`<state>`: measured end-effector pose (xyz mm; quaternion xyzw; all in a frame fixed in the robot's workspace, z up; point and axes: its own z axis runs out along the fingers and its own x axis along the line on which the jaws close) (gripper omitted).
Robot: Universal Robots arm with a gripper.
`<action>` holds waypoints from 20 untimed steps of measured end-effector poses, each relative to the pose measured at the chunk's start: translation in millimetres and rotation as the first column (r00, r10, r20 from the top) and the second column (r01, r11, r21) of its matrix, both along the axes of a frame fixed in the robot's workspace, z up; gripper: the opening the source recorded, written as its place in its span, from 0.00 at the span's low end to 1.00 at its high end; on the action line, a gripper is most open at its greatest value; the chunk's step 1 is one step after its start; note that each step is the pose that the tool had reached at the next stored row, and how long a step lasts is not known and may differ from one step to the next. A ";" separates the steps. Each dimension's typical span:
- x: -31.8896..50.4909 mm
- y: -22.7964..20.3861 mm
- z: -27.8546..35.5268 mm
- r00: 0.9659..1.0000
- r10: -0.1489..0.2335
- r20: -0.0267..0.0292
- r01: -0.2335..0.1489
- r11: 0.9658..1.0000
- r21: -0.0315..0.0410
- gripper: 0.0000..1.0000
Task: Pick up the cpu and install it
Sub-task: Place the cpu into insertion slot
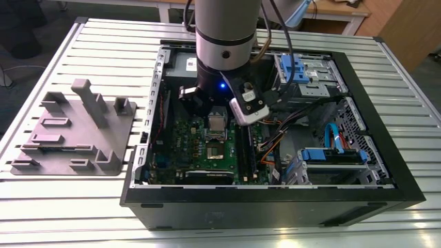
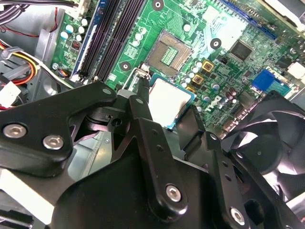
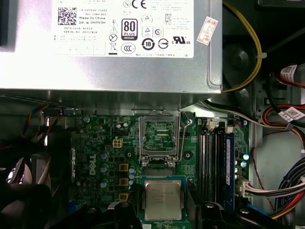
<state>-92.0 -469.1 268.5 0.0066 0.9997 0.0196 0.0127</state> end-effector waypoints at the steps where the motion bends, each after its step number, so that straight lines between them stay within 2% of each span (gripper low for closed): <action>1: 0.0 0.0 -1.1 1.000 0.000 0.000 0.000 1.000 0.000 0.47; 7: -0.1 0.2 -5.7 1.000 0.000 0.000 0.000 1.000 -0.002 0.47; 11: -0.1 0.2 -6.0 1.000 0.000 0.000 0.000 1.000 -0.002 0.47; 14: -0.1 2.2 -6.3 1.000 0.000 0.000 0.000 1.000 -0.002 0.47; 20: -0.2 0.2 -7.6 1.000 0.000 0.000 0.000 1.000 -0.002 0.47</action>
